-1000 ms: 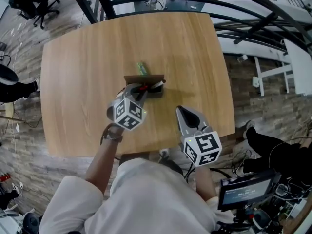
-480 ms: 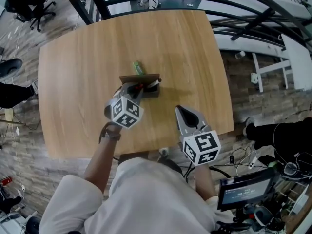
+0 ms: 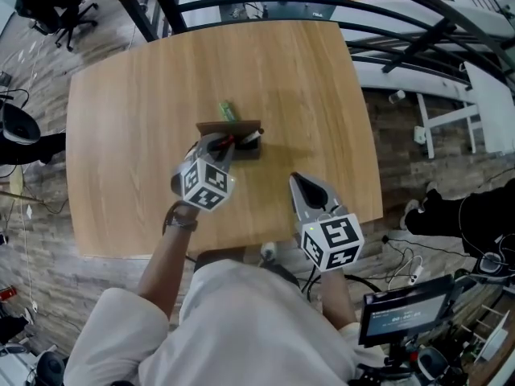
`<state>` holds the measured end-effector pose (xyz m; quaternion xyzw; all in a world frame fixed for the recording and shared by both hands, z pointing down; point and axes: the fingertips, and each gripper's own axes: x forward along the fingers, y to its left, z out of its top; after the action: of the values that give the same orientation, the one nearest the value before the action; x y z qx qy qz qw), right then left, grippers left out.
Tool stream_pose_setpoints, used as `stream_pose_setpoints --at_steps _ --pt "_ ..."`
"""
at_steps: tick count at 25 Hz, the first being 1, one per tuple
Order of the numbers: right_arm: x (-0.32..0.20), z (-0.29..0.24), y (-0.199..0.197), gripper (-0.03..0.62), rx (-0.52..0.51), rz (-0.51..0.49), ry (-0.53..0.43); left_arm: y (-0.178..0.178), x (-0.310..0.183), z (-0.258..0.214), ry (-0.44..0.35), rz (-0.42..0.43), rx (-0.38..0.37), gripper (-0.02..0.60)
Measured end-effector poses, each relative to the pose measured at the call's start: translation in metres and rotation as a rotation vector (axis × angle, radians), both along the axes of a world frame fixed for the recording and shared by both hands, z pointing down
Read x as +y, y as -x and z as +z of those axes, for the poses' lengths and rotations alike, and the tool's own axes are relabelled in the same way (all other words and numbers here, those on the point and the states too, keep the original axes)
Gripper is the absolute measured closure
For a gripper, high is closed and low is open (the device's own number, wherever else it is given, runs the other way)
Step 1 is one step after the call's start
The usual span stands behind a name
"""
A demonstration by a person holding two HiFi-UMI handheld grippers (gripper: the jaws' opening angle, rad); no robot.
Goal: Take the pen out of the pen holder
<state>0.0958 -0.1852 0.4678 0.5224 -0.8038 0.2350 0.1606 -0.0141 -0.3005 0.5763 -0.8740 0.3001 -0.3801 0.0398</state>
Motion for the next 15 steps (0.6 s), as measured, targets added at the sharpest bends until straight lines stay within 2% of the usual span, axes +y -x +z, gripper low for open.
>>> stream_pose_setpoints --at_steps 6,15 --pt "-0.006 -0.008 0.005 0.592 0.002 -0.029 -0.038 0.007 -0.002 -0.025 -0.082 -0.018 0.000 0.535" --pt "-0.016 -0.033 0.017 0.592 0.006 -0.079 -0.125 0.013 0.008 -0.080 -0.194 -0.038 0.057 0.535"
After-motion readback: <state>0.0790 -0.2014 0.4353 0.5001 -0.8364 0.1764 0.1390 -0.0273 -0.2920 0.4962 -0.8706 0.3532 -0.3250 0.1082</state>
